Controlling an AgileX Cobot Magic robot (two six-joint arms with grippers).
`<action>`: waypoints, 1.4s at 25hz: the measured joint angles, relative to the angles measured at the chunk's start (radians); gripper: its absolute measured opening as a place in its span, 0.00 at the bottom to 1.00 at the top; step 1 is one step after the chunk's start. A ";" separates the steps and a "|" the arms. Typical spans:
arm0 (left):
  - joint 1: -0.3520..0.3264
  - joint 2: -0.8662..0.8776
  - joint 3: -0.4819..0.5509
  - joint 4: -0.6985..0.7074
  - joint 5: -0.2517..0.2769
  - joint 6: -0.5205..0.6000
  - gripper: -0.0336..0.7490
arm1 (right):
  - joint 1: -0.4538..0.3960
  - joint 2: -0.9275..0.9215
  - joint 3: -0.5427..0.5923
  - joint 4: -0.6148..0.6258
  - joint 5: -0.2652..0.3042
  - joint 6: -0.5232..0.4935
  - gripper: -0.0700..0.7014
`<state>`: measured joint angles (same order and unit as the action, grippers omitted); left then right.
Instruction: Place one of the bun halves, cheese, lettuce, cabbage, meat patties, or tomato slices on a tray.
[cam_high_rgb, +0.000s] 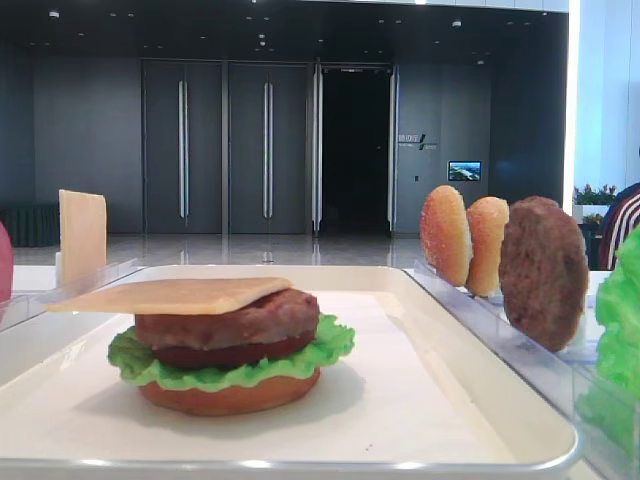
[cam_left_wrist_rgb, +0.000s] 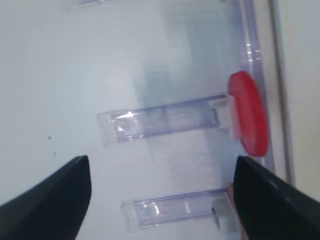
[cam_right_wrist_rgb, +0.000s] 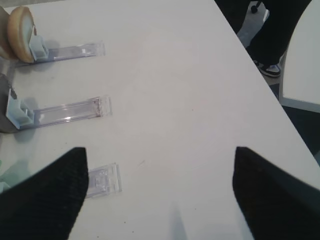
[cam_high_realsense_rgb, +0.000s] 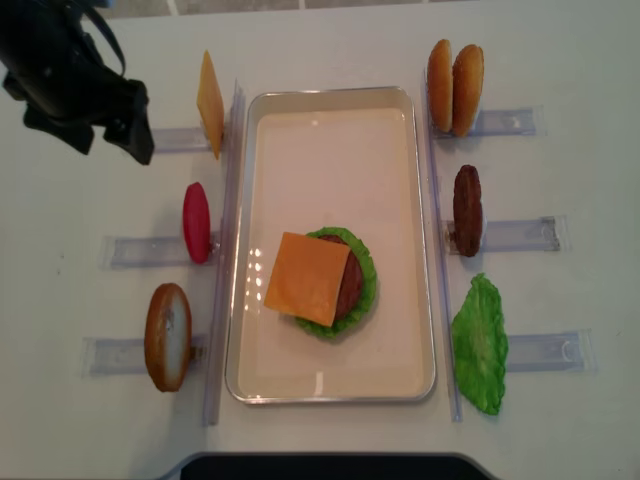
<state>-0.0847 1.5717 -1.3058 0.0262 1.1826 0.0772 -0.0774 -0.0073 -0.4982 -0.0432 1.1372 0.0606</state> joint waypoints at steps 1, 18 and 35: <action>0.023 -0.004 0.000 0.016 0.005 -0.003 0.93 | 0.000 0.000 0.000 0.000 0.000 0.000 0.85; 0.126 -0.186 0.217 0.122 0.018 -0.118 0.93 | 0.000 0.000 0.000 0.001 0.000 0.000 0.85; 0.126 -0.995 0.814 0.056 -0.062 -0.120 0.93 | 0.000 0.000 0.000 0.001 0.000 0.000 0.85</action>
<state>0.0408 0.5765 -0.4919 0.0823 1.1203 -0.0431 -0.0774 -0.0073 -0.4982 -0.0422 1.1372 0.0606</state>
